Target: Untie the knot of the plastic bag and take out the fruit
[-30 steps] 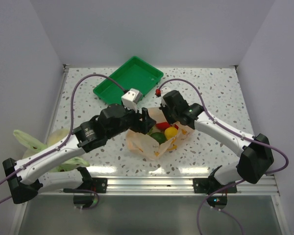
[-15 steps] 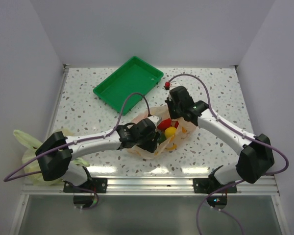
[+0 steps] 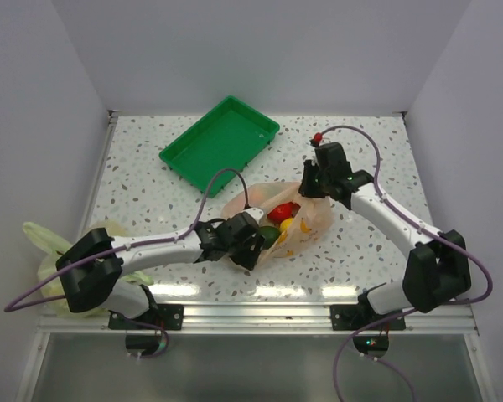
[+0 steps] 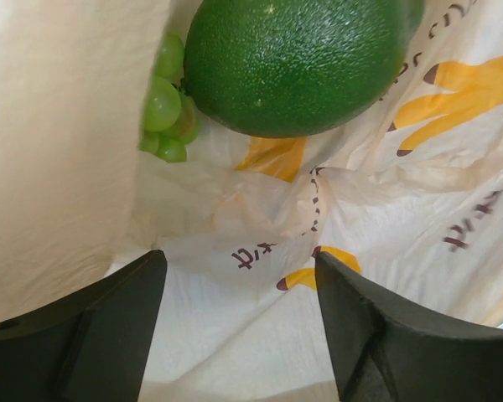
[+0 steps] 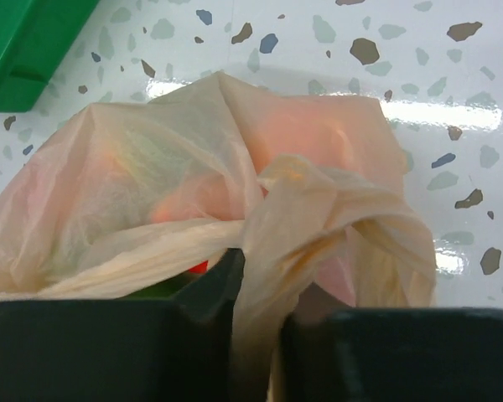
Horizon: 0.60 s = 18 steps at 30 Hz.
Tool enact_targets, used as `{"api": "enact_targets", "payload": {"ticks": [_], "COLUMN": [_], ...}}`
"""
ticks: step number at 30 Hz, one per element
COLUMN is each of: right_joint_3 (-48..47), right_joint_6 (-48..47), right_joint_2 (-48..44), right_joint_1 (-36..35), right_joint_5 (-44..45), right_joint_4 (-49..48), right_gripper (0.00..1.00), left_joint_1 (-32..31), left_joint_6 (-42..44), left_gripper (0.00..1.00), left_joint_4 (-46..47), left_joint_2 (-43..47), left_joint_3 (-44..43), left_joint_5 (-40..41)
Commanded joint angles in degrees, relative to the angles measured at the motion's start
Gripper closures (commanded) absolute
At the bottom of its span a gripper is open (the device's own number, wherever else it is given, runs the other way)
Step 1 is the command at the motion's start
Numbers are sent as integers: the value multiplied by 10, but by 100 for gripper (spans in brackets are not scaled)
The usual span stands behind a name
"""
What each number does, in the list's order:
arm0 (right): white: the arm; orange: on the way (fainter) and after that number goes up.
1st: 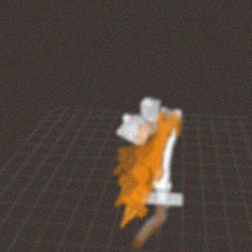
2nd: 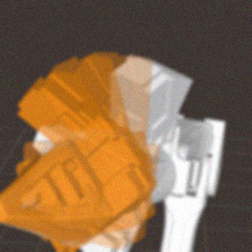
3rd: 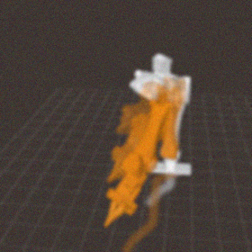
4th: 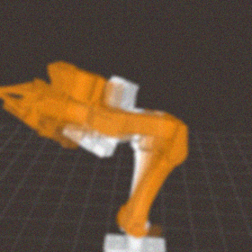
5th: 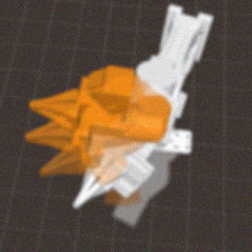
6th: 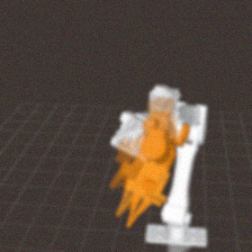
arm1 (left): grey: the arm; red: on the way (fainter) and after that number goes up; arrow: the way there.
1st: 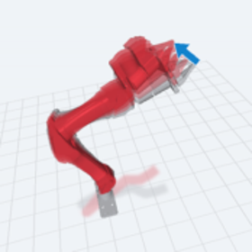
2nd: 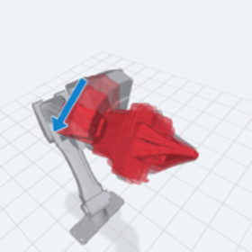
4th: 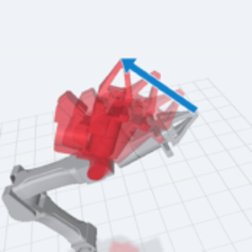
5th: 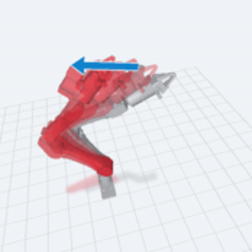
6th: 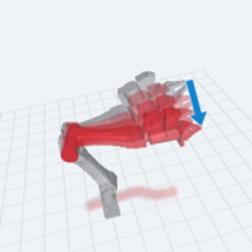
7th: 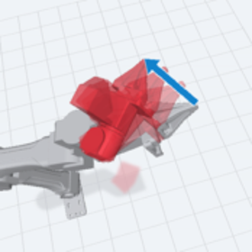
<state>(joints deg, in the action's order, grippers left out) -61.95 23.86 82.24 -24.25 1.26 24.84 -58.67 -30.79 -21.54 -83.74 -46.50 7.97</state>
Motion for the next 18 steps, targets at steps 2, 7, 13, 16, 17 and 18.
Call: {"api": "enact_targets", "payload": {"ticks": [2, 7, 13, 16, 17, 18], "right_joint_3": [1, -2, 30, 95, 110, 123], "right_joint_6": [-4, -19, -21, -1, 14, 22], "right_joint_2": [-51, -111, -168, -206, -223, -228], "right_joint_1": [9, -6, -41, -50, -50, -51], "right_joint_5": [-11, 29, 91, 97, 102, 103], "right_joint_4": [-17, 38, 105, 114, 119, 123], "right_gripper": [53, 16, 9, 10, 11, 12], "left_joint_1": [-3, -4, -4, -5, -5, -4], "left_joint_6": [-5, -11, -30, -45, -48, -53], "left_gripper": [19, 14, 13, 14, 14, 14], "left_joint_4": [-4, 0, 3, 4, 5, 9], "left_joint_2": [67, 82, 86, 86, 86, 86], "left_joint_3": [-25, -48, -50, -44, -43, -44], "left_joint_5": [21, 24, 29, 42, 44, 44]}}
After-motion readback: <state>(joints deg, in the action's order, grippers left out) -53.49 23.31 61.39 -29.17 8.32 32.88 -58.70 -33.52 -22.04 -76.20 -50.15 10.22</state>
